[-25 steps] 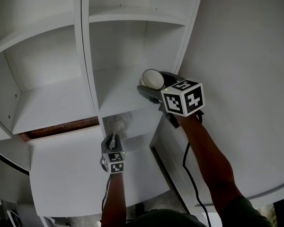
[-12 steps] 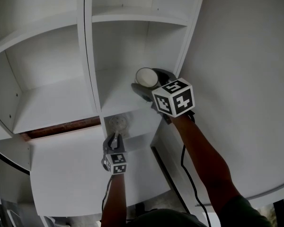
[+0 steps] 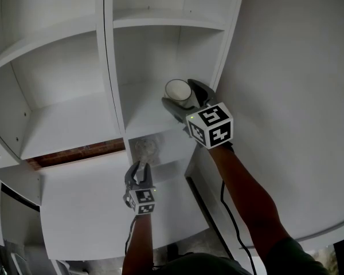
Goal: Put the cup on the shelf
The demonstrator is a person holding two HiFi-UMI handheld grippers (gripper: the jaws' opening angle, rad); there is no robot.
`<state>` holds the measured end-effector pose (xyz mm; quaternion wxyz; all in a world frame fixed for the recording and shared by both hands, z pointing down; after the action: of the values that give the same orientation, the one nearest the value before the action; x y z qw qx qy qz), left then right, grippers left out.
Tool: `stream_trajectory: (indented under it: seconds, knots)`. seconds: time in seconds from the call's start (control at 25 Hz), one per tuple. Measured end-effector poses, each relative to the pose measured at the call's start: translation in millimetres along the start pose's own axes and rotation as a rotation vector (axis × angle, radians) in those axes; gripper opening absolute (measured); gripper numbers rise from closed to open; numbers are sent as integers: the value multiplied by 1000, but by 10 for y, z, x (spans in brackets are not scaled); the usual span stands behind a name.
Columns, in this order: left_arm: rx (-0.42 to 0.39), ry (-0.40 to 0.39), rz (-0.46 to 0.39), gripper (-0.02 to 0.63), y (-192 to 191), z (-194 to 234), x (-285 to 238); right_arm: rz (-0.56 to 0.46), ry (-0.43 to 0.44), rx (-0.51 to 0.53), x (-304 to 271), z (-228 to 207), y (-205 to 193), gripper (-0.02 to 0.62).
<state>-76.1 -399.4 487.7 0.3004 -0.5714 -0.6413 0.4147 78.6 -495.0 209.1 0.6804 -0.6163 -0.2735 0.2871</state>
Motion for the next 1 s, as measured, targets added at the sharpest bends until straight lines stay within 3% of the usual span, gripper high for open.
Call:
stream_trajectory:
  seconds: [0.24, 0.56, 0.76, 1.0]
  knots:
    - [-16, -1, 1, 109, 17, 33, 135, 5, -36, 53, -58, 17, 3, 370]
    - [-41, 8, -19, 106, 81, 141, 368, -65, -59, 40, 124, 79, -70, 368]
    - [-60, 21, -35, 91, 168, 278, 576, -117, -100, 32, 381, 128, -62, 304]
    - [-86, 25, -70, 56, 303, 452, 932, -180, -157, 18, 860, 286, -100, 144]
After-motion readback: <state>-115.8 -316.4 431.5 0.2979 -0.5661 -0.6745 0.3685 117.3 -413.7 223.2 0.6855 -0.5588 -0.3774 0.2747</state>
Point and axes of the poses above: the fingertips, and each gripper's own axes: x backward along the fingers, z to its left, y out of its top, the point moved 8 cm from there along x, backward along the fingers, and after that the axes turned 14 degrees about -x, right-handed, at the moved point
